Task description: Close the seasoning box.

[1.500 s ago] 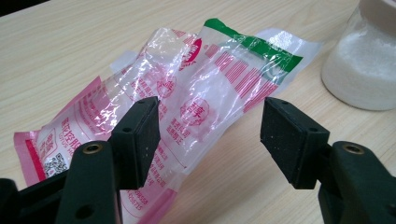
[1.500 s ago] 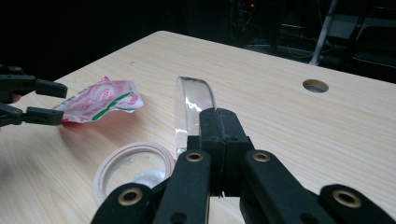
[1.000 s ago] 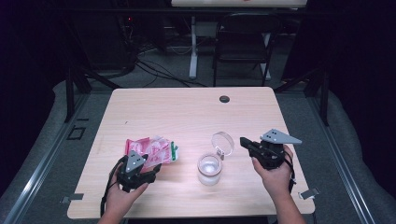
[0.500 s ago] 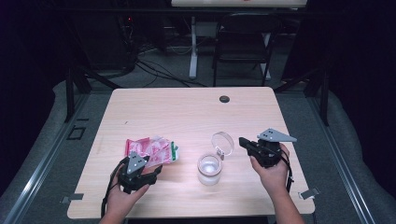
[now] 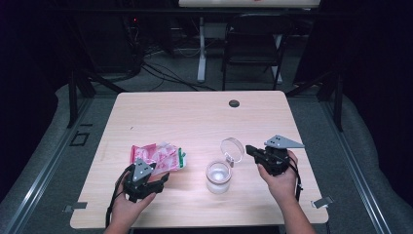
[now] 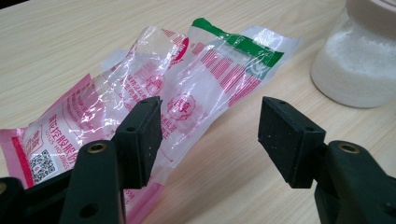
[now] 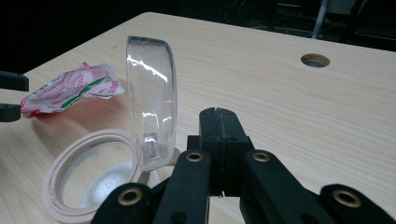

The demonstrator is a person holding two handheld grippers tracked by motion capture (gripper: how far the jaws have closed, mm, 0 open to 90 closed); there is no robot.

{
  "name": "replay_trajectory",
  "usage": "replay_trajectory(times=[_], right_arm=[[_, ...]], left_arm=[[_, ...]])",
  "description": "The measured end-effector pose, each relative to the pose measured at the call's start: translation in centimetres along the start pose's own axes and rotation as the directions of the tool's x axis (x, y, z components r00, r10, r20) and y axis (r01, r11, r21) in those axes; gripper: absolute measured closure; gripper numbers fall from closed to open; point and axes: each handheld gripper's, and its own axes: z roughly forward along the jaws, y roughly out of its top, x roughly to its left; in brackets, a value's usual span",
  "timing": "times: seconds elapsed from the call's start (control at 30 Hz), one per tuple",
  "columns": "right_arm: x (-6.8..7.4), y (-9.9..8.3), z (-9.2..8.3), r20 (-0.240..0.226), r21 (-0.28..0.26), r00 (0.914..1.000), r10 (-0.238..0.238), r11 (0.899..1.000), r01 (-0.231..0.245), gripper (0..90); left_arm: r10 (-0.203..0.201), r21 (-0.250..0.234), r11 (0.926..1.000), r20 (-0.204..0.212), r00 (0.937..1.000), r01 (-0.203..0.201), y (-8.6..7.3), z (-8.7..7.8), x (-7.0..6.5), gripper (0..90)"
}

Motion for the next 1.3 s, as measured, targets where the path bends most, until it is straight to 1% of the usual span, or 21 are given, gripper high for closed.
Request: replay_trajectory(times=[0.67, 1.07, 1.3], right_arm=[[0.29, 0.00, 0.22, -0.009, 0.004, 0.9999, -0.009, 1.000, 0.009, 90.0], [0.43, 0.06, 0.29, -0.017, -0.002, 0.9999, -0.001, 1.000, 0.001, 90.0], [0.51, 0.22, 0.23, -0.023, -0.003, 0.9997, -0.007, 1.000, 0.007, 90.0]], left_arm=[[-0.009, -0.002, 1.0000, -0.001, 1.0000, 0.009, -0.06, -0.01, 0.12, 39.5], [-0.008, 0.006, 1.0000, 0.003, 1.0000, 0.008, -0.05, 0.05, 0.03, 40.6], [-0.011, -0.002, 0.9999, 0.001, 0.9999, 0.011, -0.05, -0.01, 0.06, 40.6]])
